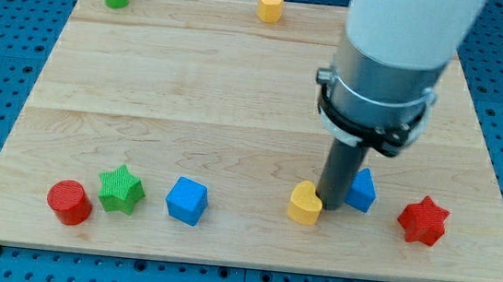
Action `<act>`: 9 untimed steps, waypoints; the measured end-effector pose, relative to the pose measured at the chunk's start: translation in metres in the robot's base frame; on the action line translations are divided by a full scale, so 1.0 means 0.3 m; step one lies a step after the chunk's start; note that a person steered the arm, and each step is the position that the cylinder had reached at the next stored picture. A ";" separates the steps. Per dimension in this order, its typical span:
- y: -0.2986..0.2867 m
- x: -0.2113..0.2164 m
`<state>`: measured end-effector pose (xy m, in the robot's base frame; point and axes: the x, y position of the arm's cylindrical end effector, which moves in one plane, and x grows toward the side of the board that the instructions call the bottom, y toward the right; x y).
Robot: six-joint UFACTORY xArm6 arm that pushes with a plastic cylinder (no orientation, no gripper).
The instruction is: Separate the triangle from the heart
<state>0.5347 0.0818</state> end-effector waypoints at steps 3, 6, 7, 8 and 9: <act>0.118 0.087; 0.257 -0.087; 0.257 0.023; 0.311 0.055; 0.276 -0.022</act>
